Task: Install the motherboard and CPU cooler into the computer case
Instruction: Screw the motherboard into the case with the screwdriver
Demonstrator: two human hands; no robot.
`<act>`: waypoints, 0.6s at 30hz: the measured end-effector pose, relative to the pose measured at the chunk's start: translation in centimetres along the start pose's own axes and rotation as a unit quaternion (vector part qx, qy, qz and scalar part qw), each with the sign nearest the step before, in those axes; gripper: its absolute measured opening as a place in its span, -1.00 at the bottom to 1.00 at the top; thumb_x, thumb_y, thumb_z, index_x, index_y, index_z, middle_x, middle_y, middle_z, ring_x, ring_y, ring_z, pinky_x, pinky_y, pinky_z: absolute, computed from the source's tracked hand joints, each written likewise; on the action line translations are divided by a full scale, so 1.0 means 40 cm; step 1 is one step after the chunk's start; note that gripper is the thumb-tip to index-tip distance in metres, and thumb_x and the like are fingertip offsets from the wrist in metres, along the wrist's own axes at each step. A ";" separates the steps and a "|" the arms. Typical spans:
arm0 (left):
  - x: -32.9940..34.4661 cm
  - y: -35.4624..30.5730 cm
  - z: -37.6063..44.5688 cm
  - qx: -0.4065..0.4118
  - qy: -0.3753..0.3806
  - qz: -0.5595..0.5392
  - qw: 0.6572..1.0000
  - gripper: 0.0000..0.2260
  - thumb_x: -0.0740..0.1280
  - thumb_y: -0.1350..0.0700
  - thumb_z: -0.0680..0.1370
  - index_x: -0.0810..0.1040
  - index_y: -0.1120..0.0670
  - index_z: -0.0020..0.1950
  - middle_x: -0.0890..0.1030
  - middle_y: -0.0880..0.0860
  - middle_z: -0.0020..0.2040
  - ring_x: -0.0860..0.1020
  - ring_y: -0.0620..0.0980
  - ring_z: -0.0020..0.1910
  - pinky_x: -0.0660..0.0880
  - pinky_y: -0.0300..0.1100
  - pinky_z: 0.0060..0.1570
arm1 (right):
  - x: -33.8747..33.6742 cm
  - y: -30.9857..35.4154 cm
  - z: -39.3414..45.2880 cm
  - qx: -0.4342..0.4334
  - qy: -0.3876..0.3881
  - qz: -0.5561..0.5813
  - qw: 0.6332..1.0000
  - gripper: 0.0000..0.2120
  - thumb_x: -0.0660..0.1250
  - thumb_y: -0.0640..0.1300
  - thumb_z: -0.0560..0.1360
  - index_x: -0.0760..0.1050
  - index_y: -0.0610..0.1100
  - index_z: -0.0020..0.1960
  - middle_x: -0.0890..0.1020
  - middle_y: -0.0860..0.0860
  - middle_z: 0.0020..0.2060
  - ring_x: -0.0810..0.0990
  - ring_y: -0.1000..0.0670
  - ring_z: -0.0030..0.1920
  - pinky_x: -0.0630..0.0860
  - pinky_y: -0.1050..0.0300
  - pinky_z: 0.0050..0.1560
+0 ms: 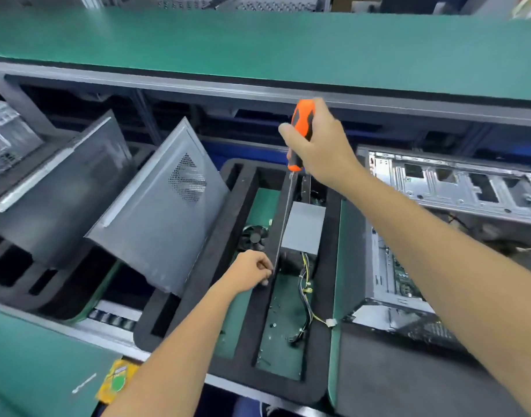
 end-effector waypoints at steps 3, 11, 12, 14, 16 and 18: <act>0.048 -0.029 -0.003 0.026 0.075 0.029 0.996 -0.88 0.31 0.34 0.48 0.58 0.16 -0.19 0.61 0.07 -0.31 0.63 0.00 -0.33 0.59 -0.15 -0.15 | 0.037 -0.050 -0.029 0.015 0.049 -0.033 0.998 -0.73 0.28 -0.02 0.57 0.30 -0.20 -0.01 0.54 0.02 -0.42 0.57 -0.02 -0.42 0.45 0.31 -0.48; 0.211 -0.056 0.008 0.048 0.086 0.392 0.915 -0.71 0.15 0.45 0.48 0.53 0.29 0.12 0.56 0.25 0.09 0.55 0.25 0.09 0.48 0.03 0.01 | 0.061 -0.148 -0.106 0.047 0.179 -0.143 0.972 -0.75 0.31 0.08 0.54 0.28 -0.01 -0.07 0.58 -0.10 -0.34 0.55 0.00 -0.48 0.49 0.14 -0.52; 0.227 -0.053 0.016 0.035 0.075 0.401 0.912 -0.71 0.15 0.43 0.50 0.53 0.28 0.15 0.57 0.23 0.11 0.56 0.23 0.11 0.48 0.01 0.04 | 0.056 -0.155 -0.114 0.055 0.188 -0.131 0.972 -0.75 0.32 0.06 0.55 0.28 -0.03 -0.07 0.57 -0.10 -0.35 0.57 0.02 -0.49 0.48 0.20 -0.54; 0.259 -0.039 0.030 -0.016 0.061 0.388 0.919 -0.72 0.14 0.38 0.54 0.52 0.24 0.18 0.58 0.18 0.16 0.55 0.16 0.16 0.47 -0.06 0.08 | 0.044 -0.165 -0.122 0.063 0.197 -0.122 0.971 -0.74 0.32 0.03 0.56 0.29 -0.08 -0.03 0.56 -0.12 -0.33 0.59 0.00 -0.47 0.51 0.21 -0.52; 0.290 -0.018 0.041 -0.042 0.055 0.382 0.922 -0.72 0.13 0.34 0.57 0.49 0.21 0.22 0.56 0.14 0.20 0.53 0.10 0.21 0.45 -0.13 0.12 | 0.029 -0.171 -0.124 0.060 0.198 -0.123 0.971 -0.74 0.32 0.03 0.56 0.29 -0.10 -0.01 0.56 -0.14 -0.33 0.60 -0.03 -0.45 0.59 0.08 -0.46; 0.307 -0.006 0.040 -0.057 0.044 0.388 0.919 -0.73 0.11 0.32 0.59 0.44 0.21 0.27 0.52 0.13 0.24 0.51 0.06 0.24 0.42 -0.17 0.16 | 0.016 -0.172 -0.122 0.058 0.192 -0.113 0.973 -0.74 0.31 0.03 0.56 0.29 -0.09 -0.01 0.56 -0.12 -0.33 0.61 -0.04 -0.45 0.61 0.01 -0.41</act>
Point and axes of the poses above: each hand's wrist, its own z-axis towards the middle knuckle, its own x-axis out of the palm, y = z × x, the point moved 1 cm from there along z, towards the middle knuckle
